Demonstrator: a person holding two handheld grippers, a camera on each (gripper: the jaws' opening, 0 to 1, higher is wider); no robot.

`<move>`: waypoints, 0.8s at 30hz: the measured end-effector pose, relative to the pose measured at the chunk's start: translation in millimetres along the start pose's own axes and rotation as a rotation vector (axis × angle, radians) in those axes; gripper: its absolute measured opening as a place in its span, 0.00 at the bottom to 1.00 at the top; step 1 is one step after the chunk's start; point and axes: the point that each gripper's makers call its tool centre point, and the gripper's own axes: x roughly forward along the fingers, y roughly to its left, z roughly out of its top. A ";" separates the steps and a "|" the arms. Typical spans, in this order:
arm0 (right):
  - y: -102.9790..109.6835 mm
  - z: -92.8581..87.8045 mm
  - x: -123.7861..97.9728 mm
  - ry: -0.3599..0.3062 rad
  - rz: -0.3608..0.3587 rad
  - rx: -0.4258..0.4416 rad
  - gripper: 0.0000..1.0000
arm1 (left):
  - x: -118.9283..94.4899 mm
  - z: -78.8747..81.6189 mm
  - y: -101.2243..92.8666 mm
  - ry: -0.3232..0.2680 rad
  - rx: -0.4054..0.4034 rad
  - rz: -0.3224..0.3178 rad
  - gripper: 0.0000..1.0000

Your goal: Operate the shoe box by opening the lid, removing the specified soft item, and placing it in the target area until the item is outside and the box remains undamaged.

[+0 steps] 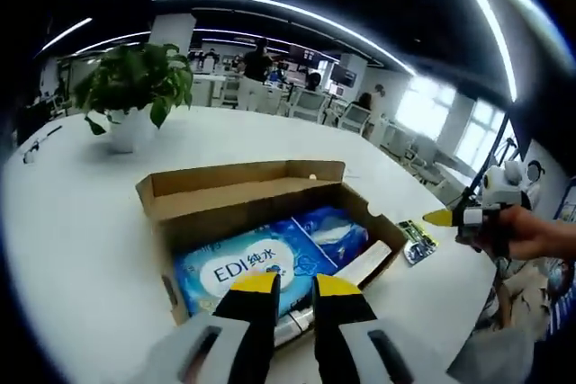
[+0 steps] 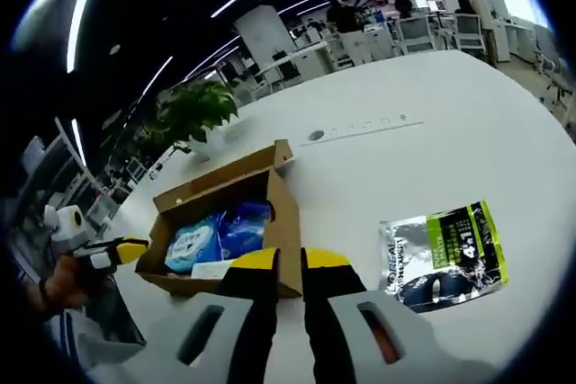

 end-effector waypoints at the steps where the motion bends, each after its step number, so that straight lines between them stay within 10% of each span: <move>1: 5.2 -1.2 1.9 0.002 0.011 -0.003 0.08 | -3.1 -1.8 0.6 -0.003 -0.001 0.002 0.14; 24: 93.5 -13.7 70.6 0.098 0.154 -0.093 0.08 | -27.6 -20.5 25.9 -0.030 -0.048 0.052 0.16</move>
